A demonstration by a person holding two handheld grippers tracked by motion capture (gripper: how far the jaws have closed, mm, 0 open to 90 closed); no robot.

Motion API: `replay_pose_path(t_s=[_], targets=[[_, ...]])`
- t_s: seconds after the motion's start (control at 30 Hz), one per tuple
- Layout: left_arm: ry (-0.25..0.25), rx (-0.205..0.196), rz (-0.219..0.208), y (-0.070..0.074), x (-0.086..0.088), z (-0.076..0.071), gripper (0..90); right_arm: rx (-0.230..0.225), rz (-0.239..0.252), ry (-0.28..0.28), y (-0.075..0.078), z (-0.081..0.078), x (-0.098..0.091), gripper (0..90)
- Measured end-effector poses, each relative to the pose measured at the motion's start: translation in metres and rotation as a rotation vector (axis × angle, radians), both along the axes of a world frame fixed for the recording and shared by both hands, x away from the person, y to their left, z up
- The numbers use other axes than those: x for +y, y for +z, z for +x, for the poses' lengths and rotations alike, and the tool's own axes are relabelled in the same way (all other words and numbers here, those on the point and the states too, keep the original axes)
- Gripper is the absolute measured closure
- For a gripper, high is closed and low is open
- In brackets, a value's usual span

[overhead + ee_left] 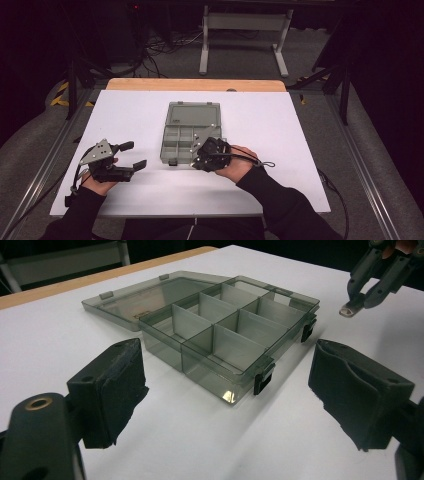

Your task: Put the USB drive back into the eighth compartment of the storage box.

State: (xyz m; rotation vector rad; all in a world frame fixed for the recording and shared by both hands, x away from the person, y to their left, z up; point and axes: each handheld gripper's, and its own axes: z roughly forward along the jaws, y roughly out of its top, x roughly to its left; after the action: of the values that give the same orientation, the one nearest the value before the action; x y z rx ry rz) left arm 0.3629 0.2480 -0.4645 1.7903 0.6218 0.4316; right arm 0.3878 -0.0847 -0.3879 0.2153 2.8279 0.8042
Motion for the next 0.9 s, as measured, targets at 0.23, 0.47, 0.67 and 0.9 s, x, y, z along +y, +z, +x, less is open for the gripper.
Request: replay_pose_path(t_s=[0.23,0.47,0.67,0.9], targets=[[0.000,0.001,0.000,0.000,0.000,0.000,15.7,-0.003,0.007,-0.049,0.002,0.008,-0.009,79.0],[0.002,-0.006,0.008,0.000,0.000,0.000,15.7,0.003,0.006,-0.107,0.001,0.016,-0.017,79.0],[0.002,-0.007,0.008,0.000,0.000,0.000,15.7,0.009,0.009,-0.146,0.000,0.023,-0.024,79.0],[-0.001,-0.006,0.008,0.000,0.000,0.000,15.7,0.008,0.007,-0.190,-0.004,0.031,-0.032,79.0]])
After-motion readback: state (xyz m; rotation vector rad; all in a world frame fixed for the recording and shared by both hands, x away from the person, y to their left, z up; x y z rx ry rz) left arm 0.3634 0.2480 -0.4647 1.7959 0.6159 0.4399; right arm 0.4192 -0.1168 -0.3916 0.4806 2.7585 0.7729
